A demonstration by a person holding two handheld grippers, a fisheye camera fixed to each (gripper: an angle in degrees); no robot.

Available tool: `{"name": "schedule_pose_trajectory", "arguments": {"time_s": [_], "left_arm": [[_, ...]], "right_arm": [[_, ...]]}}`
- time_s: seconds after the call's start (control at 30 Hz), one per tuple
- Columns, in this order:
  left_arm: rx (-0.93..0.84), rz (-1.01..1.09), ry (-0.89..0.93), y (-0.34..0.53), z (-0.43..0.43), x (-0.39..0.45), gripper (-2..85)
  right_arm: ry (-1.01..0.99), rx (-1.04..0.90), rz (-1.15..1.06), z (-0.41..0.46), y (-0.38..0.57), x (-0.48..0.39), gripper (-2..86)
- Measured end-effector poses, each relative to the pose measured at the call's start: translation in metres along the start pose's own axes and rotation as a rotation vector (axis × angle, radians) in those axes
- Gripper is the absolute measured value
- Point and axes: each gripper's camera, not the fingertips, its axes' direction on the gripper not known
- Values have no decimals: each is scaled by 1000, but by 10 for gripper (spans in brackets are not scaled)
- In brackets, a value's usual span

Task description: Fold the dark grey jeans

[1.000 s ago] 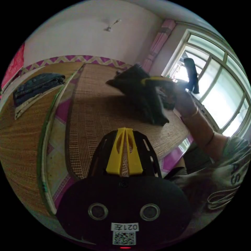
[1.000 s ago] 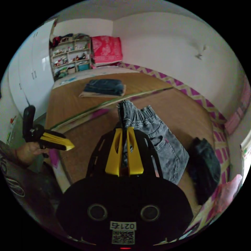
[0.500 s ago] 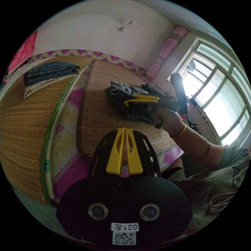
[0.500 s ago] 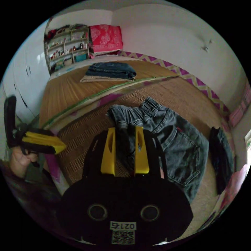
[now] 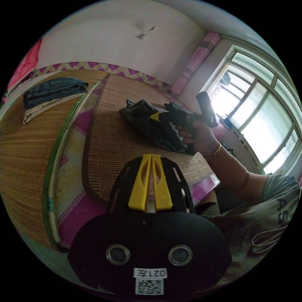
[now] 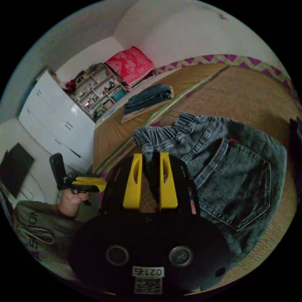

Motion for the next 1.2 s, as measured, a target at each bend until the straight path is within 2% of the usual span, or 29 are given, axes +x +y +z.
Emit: {"name": "schedule_pose_trajectory", "arguments": {"time_s": [0.07,0.27,0.33,0.4,0.47,0.57,0.63,0.77,0.83,0.97,1.03,1.13,1.2], "left_arm": [[4,-11,-6,3,0,-3,-10],[11,-22,-2,7,6,-6,-10],[9,-26,2,10,10,-5,-10],[5,-22,-1,11,13,-3,-10],[8,-7,-10,12,14,0,-10],[27,40,-36,12,15,9,-10],[45,77,-54,10,20,16,-9],[28,111,-41,0,41,28,-9],[25,126,-8,-10,60,37,-9],[37,193,17,-30,95,63,-6],[27,278,22,-49,127,88,2],[-33,423,-2,-74,177,123,37],[-90,507,-37,-86,209,143,64]], "right_arm": [[39,32,-68,-9,5,-15,105],[416,-119,-308,25,18,-71,137],[620,-118,-341,42,27,-79,109],[642,-99,-349,41,32,-74,78],[563,-64,-278,18,31,-60,58],[409,176,-69,-87,39,-21,48],[353,410,95,-201,71,19,46],[334,720,355,-352,155,83,45],[398,855,515,-424,220,124,45],[473,882,771,-474,311,200,45],[465,791,933,-471,365,260,45],[410,696,1039,-454,420,310,46],[323,753,1015,-454,445,318,48]]}}
